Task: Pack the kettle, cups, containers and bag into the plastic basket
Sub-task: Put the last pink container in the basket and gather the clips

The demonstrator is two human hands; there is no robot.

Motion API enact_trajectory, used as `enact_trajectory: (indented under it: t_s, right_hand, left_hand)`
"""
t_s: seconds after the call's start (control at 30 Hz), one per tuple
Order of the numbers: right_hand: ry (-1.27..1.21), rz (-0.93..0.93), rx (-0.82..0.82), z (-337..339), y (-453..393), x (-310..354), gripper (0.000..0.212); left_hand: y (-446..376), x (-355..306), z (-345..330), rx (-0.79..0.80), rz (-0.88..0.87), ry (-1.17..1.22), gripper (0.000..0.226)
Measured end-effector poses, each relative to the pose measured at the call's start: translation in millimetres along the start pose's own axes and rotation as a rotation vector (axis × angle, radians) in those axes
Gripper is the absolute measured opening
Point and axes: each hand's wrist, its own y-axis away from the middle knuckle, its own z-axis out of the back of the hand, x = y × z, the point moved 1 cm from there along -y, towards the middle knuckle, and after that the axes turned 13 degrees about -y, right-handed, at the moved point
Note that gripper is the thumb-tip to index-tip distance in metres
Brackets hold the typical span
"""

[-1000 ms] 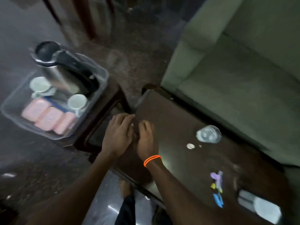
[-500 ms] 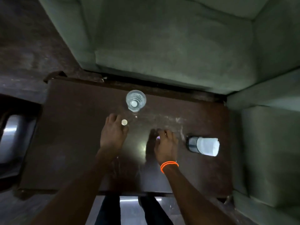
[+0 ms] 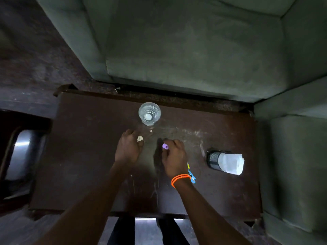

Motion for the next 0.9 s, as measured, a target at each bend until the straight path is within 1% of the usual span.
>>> enact_trajectory:
  t_s: [0.13,0.23,0.33,0.43,0.5,0.57,0.67,0.77,0.83,0.9]
  right_hand:
    - [0.020,0.147,0.087,-21,-4,61,0.019]
    - [0.015,0.260,0.161,-48,-1,113,0.023]
    - [-0.013,0.376,0.243,-87,6,170,0.023]
    - [-0.088,0.491,0.384,-140,25,238,0.025]
    - [-0.151,0.562,0.488,-179,45,290,0.023]
    - [-0.186,0.657,0.552,-217,71,341,0.019]
    - [-0.213,0.757,0.650,-266,110,403,0.021]
    - [-0.192,0.776,0.759,-306,137,439,0.025]
    - [-0.143,0.776,0.797,-326,146,447,0.024]
    - [-0.065,0.776,0.793,-340,150,446,0.021]
  left_hand:
    - [13,23,43,-0.057,0.100,0.075,0.021]
    - [30,62,80,-0.127,0.229,0.167,0.020]
    - [59,116,124,-0.264,0.352,0.229,0.024]
    - [98,183,169,-0.396,0.479,0.205,0.027]
    - [124,232,196,-0.464,0.563,0.192,0.028]
    - [151,281,215,-0.532,0.635,0.177,0.028]
    - [185,345,229,-0.608,0.783,0.167,0.030]
    - [207,392,228,-0.604,0.914,0.183,0.035]
    - [214,412,220,-0.588,0.938,0.202,0.039]
    - [215,422,211,-0.568,0.913,0.209,0.043]
